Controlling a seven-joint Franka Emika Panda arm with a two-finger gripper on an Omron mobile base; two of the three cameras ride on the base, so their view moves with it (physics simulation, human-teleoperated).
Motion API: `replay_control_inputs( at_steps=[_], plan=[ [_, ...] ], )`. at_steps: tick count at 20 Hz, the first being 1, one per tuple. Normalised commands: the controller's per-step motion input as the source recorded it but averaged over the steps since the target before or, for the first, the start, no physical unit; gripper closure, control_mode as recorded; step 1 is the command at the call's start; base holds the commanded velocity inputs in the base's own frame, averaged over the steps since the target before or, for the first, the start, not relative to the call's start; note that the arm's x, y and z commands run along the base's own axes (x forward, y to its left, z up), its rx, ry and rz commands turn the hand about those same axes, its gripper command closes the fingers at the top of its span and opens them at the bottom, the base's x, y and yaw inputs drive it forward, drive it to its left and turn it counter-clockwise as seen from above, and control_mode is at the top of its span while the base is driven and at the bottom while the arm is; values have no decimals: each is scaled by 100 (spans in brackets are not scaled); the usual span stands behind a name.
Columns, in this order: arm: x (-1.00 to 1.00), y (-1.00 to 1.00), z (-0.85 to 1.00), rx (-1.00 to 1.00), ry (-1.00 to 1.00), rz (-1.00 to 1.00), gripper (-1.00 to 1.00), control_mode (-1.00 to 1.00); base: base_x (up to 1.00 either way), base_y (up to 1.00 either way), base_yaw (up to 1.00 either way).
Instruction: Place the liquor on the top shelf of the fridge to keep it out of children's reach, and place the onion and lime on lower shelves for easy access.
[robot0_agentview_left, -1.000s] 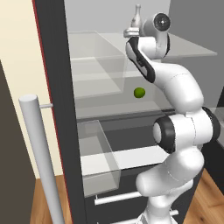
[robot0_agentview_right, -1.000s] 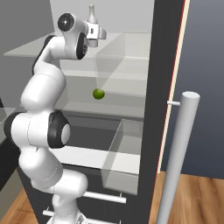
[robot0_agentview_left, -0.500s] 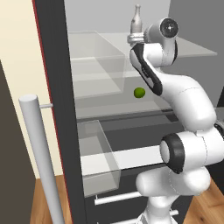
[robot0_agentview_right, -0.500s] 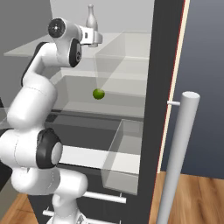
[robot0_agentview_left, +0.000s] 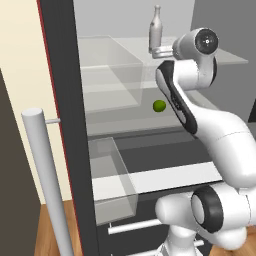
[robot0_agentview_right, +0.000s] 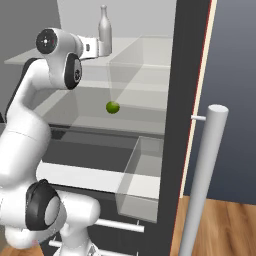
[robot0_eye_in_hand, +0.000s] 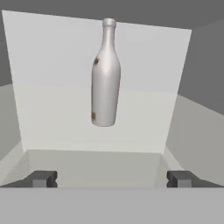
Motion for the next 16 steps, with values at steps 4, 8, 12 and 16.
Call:
replay_control_inputs(
  at_steps=[4, 8, 12, 16],
  plan=[
    [-72, 2, 0, -5, 0, 0, -100, -100, 0, 0, 0],
    [-76, 1, -4, -5, 0, 1, -100, -100, 0, 0, 0],
    [-74, 3, -18, -5, 0, 0, -100, -100, 0, 0, 0],
    [-68, 2, -21, -5, 0, 1, -100, -100, 0, 0, 0]
  ],
)
